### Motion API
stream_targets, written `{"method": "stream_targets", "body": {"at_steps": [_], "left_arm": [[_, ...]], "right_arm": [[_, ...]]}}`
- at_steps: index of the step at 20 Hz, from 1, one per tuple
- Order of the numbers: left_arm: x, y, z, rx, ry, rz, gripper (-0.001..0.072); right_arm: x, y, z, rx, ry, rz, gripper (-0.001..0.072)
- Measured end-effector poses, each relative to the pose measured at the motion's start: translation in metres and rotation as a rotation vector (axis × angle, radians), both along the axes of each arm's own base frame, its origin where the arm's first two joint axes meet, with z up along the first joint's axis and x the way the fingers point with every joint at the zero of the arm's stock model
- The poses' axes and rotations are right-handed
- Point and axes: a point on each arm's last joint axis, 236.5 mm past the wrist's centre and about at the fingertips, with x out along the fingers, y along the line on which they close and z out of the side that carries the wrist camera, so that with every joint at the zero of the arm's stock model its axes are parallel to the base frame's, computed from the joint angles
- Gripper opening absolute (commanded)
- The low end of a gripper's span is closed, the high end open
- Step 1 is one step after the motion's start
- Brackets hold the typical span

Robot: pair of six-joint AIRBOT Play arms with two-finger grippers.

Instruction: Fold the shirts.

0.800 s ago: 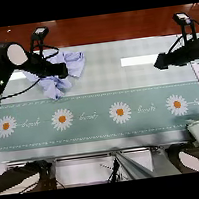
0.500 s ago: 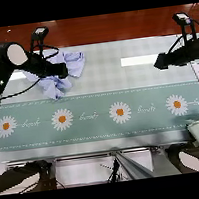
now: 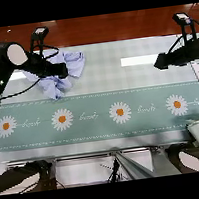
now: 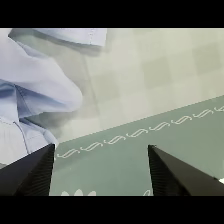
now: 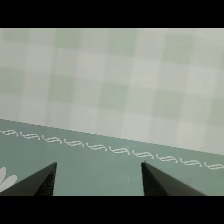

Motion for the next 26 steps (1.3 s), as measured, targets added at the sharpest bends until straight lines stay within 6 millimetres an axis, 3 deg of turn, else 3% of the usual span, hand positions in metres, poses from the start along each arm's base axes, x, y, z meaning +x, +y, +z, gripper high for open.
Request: {"method": "stream_targets", "body": {"at_steps": [7, 12, 14, 19, 22, 26], "left_arm": [[0.001, -0.002, 0.0, -0.009, -0.002, 0.001, 0.072], [0.012, -0.001, -0.005, 0.006, -0.03, -0.005, 0.072], [0.026, 0.013, -0.009, 0.056, -0.067, 0.021, 0.072], [0.078, 0.073, -0.017, 0.106, -0.179, 0.22, 0.072], [0.094, 0.099, -0.043, 0.123, -0.163, 0.292, 0.072], [0.101, 0.111, -0.09, 0.148, -0.093, 0.317, 0.072]], "right_arm": [[0.011, 0.0, 0.006, 0.003, -0.05, -0.007, 0.061], [0.023, -0.002, 0.013, -0.003, -0.11, -0.016, 0.0608], [0.025, -0.007, 0.013, -0.028, -0.122, -0.018, 0.0605], [0.028, -0.02, 0.012, -0.089, -0.131, -0.02, 0.0604], [0.028, -0.022, 0.012, -0.098, -0.134, -0.02, 0.0592], [0.028, -0.024, 0.012, -0.108, -0.134, -0.02, 0.0592]]}}
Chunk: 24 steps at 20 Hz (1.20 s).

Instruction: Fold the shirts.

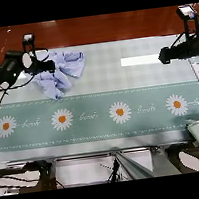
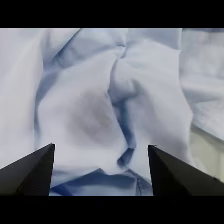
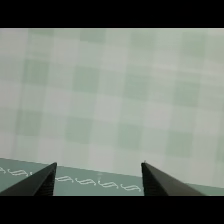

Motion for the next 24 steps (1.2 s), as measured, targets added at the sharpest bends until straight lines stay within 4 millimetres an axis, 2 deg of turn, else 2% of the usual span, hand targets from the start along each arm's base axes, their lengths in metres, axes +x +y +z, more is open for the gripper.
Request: {"method": "stream_targets", "body": {"at_steps": [1, 2, 3, 4, 6, 8, 9, 11, 12, 13, 15, 17, 19, 20, 22, 24], "left_arm": [[0.0, 0.002, -0.012, 0.005, 0.021, 0.004, 0.0718], [-0.001, 0.003, -0.023, 0.008, 0.041, 0.006, 0.0629], [-0.003, 0.005, -0.034, 0.012, 0.069, 0.011, 0.0348], [-0.005, 0.007, -0.042, 0.016, 0.09, 0.016, 0.0013], [-0.013, 0.013, -0.054, 0.025, 0.14, 0.028, 0.0019], [-0.014, 0.019, -0.05, 0.028, 0.16, 0.043, 0.0018], [-0.011, 0.02, -0.042, 0.031, 0.158, 0.044, 0.0019], [0.002, 0.019, -0.005, 0.039, 0.104, 0.02, 0.0019], [0.009, 0.016, 0.021, 0.043, 0.06, 0.006, 0.0019], [0.017, 0.009, 0.056, 0.04, -0.006, -0.014, 0.0018], [0.022, -0.01, 0.135, 0.03, -0.159, -0.062, 0.0018], [0.013, -0.037, 0.226, 0.007, -0.347, -0.125, 0.0019], [-0.019, -0.068, 0.317, -0.035, -0.534, -0.199, 0.0018], [-0.042, -0.084, 0.361, -0.066, -0.629, -0.242, 0.0018], [-0.097, -0.111, 0.436, -0.138, -0.806, -0.332, 0.0018], [-0.156, -0.131, 0.493, -0.229, -0.948, -0.423, 0.0018]], "right_arm": [[0.0, 0.0, 0.0, 0.0, 0.002, 0.0, 0.0593], [-0.001, 0.0, -0.001, 0.0, 0.005, 0.0, 0.0592], [-0.002, 0.0, -0.001, 0.0, 0.009, 0.0, 0.0592], [-0.003, 0.0, -0.002, 0.0, 0.013, 0.0, 0.0593], [-0.004, 0.0, -0.003, 0.0, 0.022, 0.0, 0.0592], [-0.006, 0.0, -0.004, 0.0, 0.028, 0.001, 0.0593], [-0.006, 0.0, -0.004, -0.001, 0.031, 0.001, 0.0593], [-0.007, -0.002, -0.004, -0.008, 0.035, 0.0, 0.0592], [-0.007, -0.003, -0.005, -0.015, 0.035, 0.0, 0.0593], [-0.007, -0.004, -0.005, -0.022, 0.038, -0.001, 0.0592], [-0.009, -0.007, -0.006, -0.035, 0.046, -0.002, 0.0592], [-0.014, -0.009, -0.007, -0.045, 0.063, -0.002, 0.0593], [-0.021, -0.015, -0.007, -0.07, 0.087, -0.005, 0.0592], [-0.026, -0.019, -0.007, -0.088, 0.1, -0.008, 0.0592], [-0.034, -0.028, -0.002, -0.13, 0.111, -0.015, 0.0592], [-0.042, -0.039, 0.004, -0.177, 0.117, -0.027, 0.0593]]}}
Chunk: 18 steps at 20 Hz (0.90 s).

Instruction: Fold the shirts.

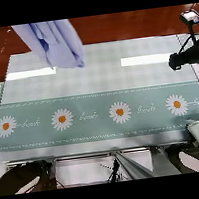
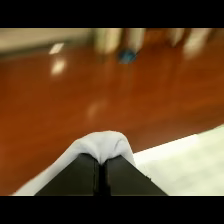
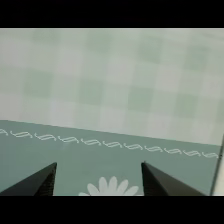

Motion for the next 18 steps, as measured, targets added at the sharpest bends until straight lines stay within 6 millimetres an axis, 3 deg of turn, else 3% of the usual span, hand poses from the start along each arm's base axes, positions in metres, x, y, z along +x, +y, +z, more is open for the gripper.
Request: {"method": "stream_targets", "body": {"at_steps": [2, 4, 6, 8, 10, 12, 14, 18], "left_arm": [[-0.053, -0.011, 0.042, -0.069, -0.108, -0.107, 0.0018], [-0.093, -0.021, 0.065, -0.122, -0.158, -0.204, 0.0018], [-0.117, -0.032, 0.074, -0.151, -0.176, -0.282, 0.0018], [-0.123, -0.046, 0.068, -0.145, -0.154, -0.329, 0.0018], [-0.115, -0.068, 0.043, -0.09, -0.077, -0.35, 0.0019], [-0.099, -0.095, 0.001, -0.011, 0.04, -0.356, 0.0018], [-0.082, -0.126, -0.048, 0.067, 0.166, -0.365, 0.0019], [-0.058, -0.192, -0.17, 0.208, 0.433, -0.413, 0.0018]], "right_arm": [[-0.008, -0.011, 0.008, -0.046, 0.0, -0.014, 0.0592], [-0.016, -0.021, 0.017, -0.084, -0.007, -0.031, 0.0593], [-0.022, -0.027, 0.026, -0.109, -0.018, -0.045, 0.0592], [-0.027, -0.031, 0.032, -0.121, -0.031, -0.054, 0.0593], [-0.03, -0.033, 0.037, -0.129, -0.04, -0.059, 0.0592], [-0.031, -0.034, 0.04, -0.133, -0.047, -0.064, 0.0593], [-0.032, -0.035, 0.042, -0.132, -0.052, -0.068, 0.0592], [-0.031, -0.035, 0.044, -0.13, -0.066, -0.074, 0.0592]]}}
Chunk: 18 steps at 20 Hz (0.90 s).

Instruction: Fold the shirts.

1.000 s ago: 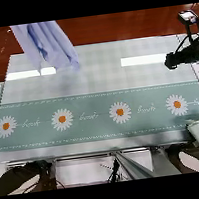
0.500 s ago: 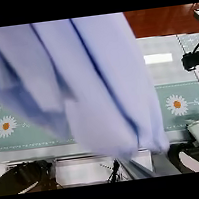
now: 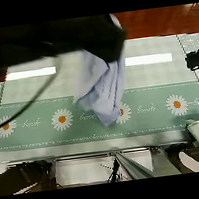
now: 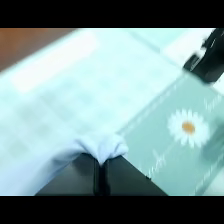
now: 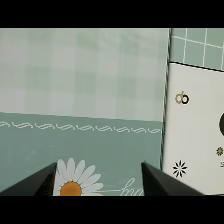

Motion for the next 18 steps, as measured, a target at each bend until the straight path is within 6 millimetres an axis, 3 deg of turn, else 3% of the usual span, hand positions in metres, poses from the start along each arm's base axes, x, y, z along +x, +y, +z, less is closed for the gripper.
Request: {"method": "stream_targets", "body": {"at_steps": [2, 4, 5, 6, 8, 10, 12, 13, 15, 18], "left_arm": [[0.007, -0.022, -0.065, 0.092, 0.112, -0.016, 0.0032], [0.014, -0.033, -0.11, 0.154, 0.184, -0.016, 0.0224], [0.017, -0.033, -0.123, 0.169, 0.209, -0.01, 0.0346], [0.023, -0.032, -0.128, 0.168, 0.222, -0.001, 0.0398], [0.044, -0.015, -0.126, 0.164, 0.219, 0.052, 0.0397], [0.067, 0.012, -0.11, 0.139, 0.209, 0.12, 0.0397], [0.088, 0.055, -0.101, 0.148, 0.218, 0.204, 0.0403], [0.096, 0.076, -0.102, 0.167, 0.232, 0.241, 0.0451], [0.105, 0.122, -0.118, 0.232, 0.3, 0.314, 0.061], [0.098, 0.174, -0.169, 0.315, 0.479, 0.385, 0.061]], "right_arm": [[0.001, 0.0, 0.001, 0.003, -0.006, -0.002, 0.0592], [0.002, 0.001, 0.001, 0.006, -0.011, -0.002, 0.0593], [0.002, 0.001, 0.001, 0.008, -0.013, -0.001, 0.0593], [0.003, 0.002, 0.001, 0.01, -0.016, -0.002, 0.0592], [0.003, 0.002, 0.002, 0.012, -0.019, 0.0, 0.0592], [0.004, 0.003, 0.002, 0.013, -0.02, 0.0, 0.0593], [0.004, 0.003, 0.002, 0.013, -0.023, 0.001, 0.0593], [0.004, 0.003, 0.002, 0.013, -0.023, 0.001, 0.0593], [0.006, 0.003, 0.003, 0.013, -0.03, 0.003, 0.0594], [0.008, 0.002, 0.004, 0.007, -0.041, 0.006, 0.0594]]}}
